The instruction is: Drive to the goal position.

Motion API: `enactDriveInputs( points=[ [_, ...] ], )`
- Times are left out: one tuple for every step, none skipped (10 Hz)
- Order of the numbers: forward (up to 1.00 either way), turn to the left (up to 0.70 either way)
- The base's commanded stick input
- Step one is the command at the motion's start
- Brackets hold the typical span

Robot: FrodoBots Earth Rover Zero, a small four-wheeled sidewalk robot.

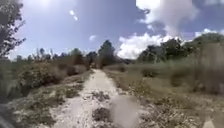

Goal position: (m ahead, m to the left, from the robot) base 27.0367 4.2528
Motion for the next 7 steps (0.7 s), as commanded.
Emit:
enactDriveInputs(
  points=[
    [0.70, 0.00],
    [0.70, 0.00],
    [0.70, 0.00],
    [0.70, 0.00],
    [0.70, 0.21],
    [0.70, 0.35],
    [0.70, 0.35]
  ],
)
